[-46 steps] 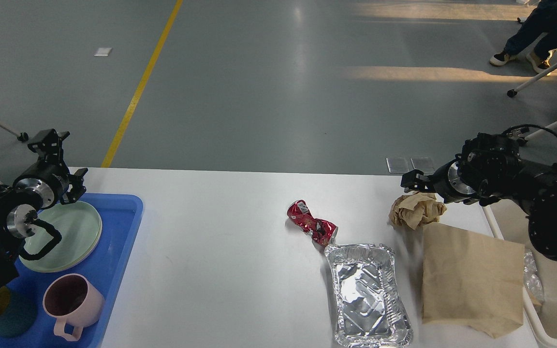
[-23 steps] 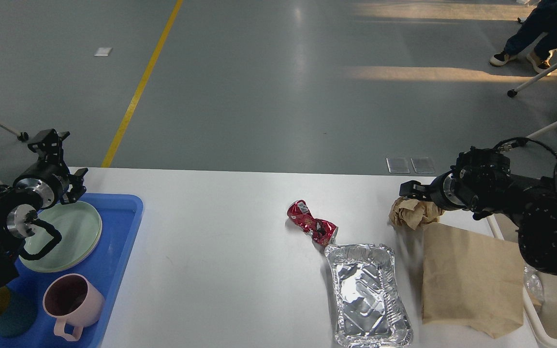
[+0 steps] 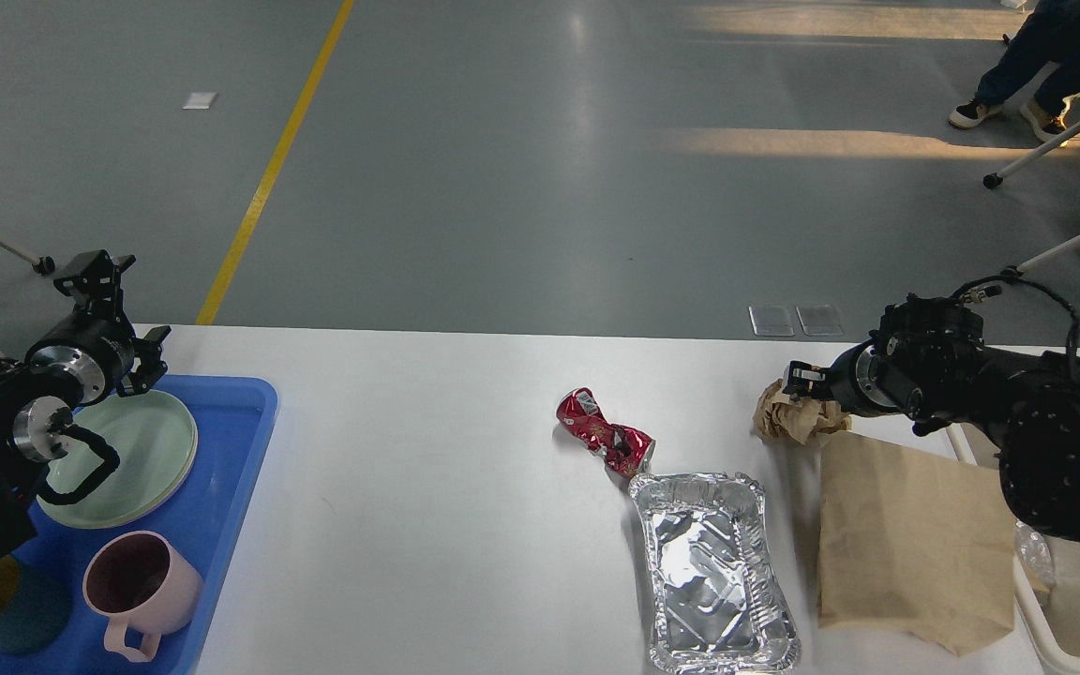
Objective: Tidy desktop
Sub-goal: 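Close the right gripper on the crumpled paper and lift it, then carry the crumpled paper with the right gripper away past the bin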
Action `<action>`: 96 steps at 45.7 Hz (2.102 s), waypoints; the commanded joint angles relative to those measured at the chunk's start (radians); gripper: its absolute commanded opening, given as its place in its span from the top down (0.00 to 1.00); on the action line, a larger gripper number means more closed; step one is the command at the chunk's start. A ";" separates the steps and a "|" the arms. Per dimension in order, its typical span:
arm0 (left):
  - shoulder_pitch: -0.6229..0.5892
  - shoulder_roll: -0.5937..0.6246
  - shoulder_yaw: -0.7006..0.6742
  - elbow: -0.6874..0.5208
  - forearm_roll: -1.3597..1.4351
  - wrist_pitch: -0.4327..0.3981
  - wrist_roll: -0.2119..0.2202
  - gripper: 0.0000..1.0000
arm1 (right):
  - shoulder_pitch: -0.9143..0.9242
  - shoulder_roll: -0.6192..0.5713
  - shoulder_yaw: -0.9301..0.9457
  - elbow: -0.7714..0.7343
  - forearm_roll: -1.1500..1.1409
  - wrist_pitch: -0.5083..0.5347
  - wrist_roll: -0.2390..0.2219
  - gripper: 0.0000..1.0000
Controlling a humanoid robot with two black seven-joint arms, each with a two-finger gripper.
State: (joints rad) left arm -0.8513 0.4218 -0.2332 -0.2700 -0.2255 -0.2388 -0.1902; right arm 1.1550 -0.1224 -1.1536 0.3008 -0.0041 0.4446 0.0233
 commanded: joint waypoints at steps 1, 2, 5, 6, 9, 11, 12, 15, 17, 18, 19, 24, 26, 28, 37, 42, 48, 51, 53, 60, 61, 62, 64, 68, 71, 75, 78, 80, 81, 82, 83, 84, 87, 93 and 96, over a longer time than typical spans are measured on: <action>0.000 0.000 0.000 0.000 0.000 -0.001 0.000 0.04 | 0.003 0.000 0.000 -0.002 0.001 0.000 0.000 0.81; 0.000 0.000 0.000 0.000 0.000 0.001 0.000 0.04 | 0.003 0.000 -0.001 -0.002 0.001 0.000 0.000 0.83; 0.000 0.000 0.000 0.000 0.000 0.001 0.000 0.04 | 0.003 -0.002 -0.002 0.000 0.003 0.002 0.000 0.95; 0.000 0.000 0.000 0.000 0.000 0.001 0.000 0.04 | 0.003 -0.002 -0.002 0.000 0.003 0.002 0.000 0.98; 0.000 0.000 0.000 0.000 0.000 -0.001 0.000 0.04 | 0.003 0.000 -0.003 0.000 0.003 0.005 0.000 1.00; 0.000 0.000 0.000 0.000 0.000 -0.001 0.000 0.04 | 0.003 0.000 -0.003 0.000 0.003 0.005 0.000 1.00; 0.000 0.000 0.000 0.000 0.000 -0.001 0.000 0.04 | 0.003 0.000 -0.003 0.000 0.003 0.006 0.000 1.00; 0.000 0.000 0.000 0.000 0.000 -0.001 0.000 0.04 | 0.003 0.000 -0.005 0.001 0.003 0.008 0.000 1.00; 0.000 0.000 0.000 0.000 0.000 0.001 0.000 0.04 | 0.003 0.000 -0.005 0.001 0.003 0.009 0.000 1.00; 0.000 0.000 0.000 0.000 0.000 0.001 0.002 0.04 | 0.003 0.000 -0.005 0.001 0.003 0.009 0.000 1.00; 0.000 0.000 0.000 0.000 0.000 0.001 0.000 0.04 | 0.003 0.000 -0.005 0.001 0.003 0.009 0.000 1.00; 0.000 0.000 0.000 0.000 0.000 -0.001 0.000 0.04 | 0.008 -0.002 -0.003 0.001 0.006 0.009 0.000 1.00; 0.000 0.000 0.000 0.000 0.000 -0.001 0.000 0.04 | 0.014 -0.002 0.000 0.001 0.007 0.011 0.000 1.00; 0.000 0.000 0.000 0.000 0.000 0.001 0.000 0.04 | 0.017 -0.003 0.002 0.001 0.007 0.011 0.000 1.00; 0.000 0.000 0.000 0.000 0.000 0.001 0.000 0.04 | 0.071 -0.011 0.006 0.000 0.013 0.011 0.000 1.00; 0.000 0.000 0.000 0.000 0.000 -0.001 0.000 0.04 | 0.100 -0.040 0.006 0.000 0.013 0.011 0.000 1.00; 0.000 0.000 0.000 0.000 0.000 -0.001 0.000 0.04 | 0.137 -0.080 0.006 0.003 0.013 0.017 0.000 1.00; 0.000 0.000 0.000 0.000 0.000 -0.001 0.000 0.04 | 0.147 -0.101 0.006 0.004 0.013 0.017 0.000 1.00; 0.000 0.000 0.000 0.000 0.000 -0.001 0.000 0.04 | 0.152 -0.115 0.006 0.004 0.013 0.017 0.000 1.00; 0.000 0.000 0.000 0.000 0.000 0.001 0.000 0.04 | 0.172 -0.174 0.008 0.012 0.013 0.017 0.000 1.00; 0.000 0.000 0.000 0.000 0.000 -0.001 0.000 0.04 | 0.175 -0.181 0.008 0.012 0.013 0.017 0.000 1.00; 0.000 0.000 0.000 0.000 0.000 0.001 0.000 0.04 | 0.175 -0.190 0.008 0.014 0.013 0.017 0.000 1.00; 0.000 0.000 0.000 0.000 0.000 -0.001 0.000 0.04 | 0.175 -0.207 0.009 0.012 0.013 0.017 0.001 1.00; 0.000 0.000 0.000 0.000 0.000 0.001 0.000 0.04 | 0.178 -0.238 0.009 0.012 0.013 0.017 0.001 1.00; 0.000 0.000 0.000 0.000 0.000 0.001 0.000 0.04 | 0.186 -0.261 0.008 0.014 0.015 0.017 0.001 1.00; 0.000 0.000 0.000 0.000 0.000 -0.001 0.000 0.04 | 0.192 -0.295 0.009 0.012 0.015 0.017 0.001 1.00; 0.000 0.000 0.000 0.000 0.000 0.001 0.000 0.04 | 0.198 -0.324 0.009 0.012 0.015 0.017 0.001 1.00; 0.000 0.000 0.000 0.000 0.000 0.001 0.000 0.04 | 0.209 -0.344 0.009 0.014 0.015 0.017 0.001 1.00; 0.000 0.000 0.000 0.000 0.000 -0.001 0.000 0.04 | 0.213 -0.353 0.008 0.014 0.015 0.017 0.001 1.00; 0.000 0.000 0.000 0.000 0.000 -0.001 0.000 0.04 | 0.218 -0.364 0.008 0.014 0.015 0.017 0.001 1.00; 0.000 0.000 0.000 0.000 0.000 0.001 0.000 0.04 | 0.219 -0.373 0.008 0.014 0.015 0.017 0.001 1.00; 0.000 0.000 0.000 0.000 0.000 0.001 0.000 0.04 | 0.221 -0.382 0.008 0.014 0.015 0.017 0.001 1.00; 0.000 0.000 0.000 0.000 0.000 -0.001 0.000 0.04 | 0.233 -0.414 0.008 0.017 0.015 0.019 0.001 1.00; 0.000 0.000 0.000 0.000 0.000 -0.001 0.000 0.04 | 0.241 -0.448 0.006 0.017 0.015 0.023 0.001 1.00; 0.000 0.000 0.000 0.000 0.000 -0.001 0.000 0.04 | 0.259 -0.474 0.006 0.018 0.015 0.031 0.001 1.00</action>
State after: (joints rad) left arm -0.8513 0.4218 -0.2332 -0.2700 -0.2255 -0.2387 -0.1902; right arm 1.3924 -0.5572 -1.1468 0.3174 0.0108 0.4664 0.0245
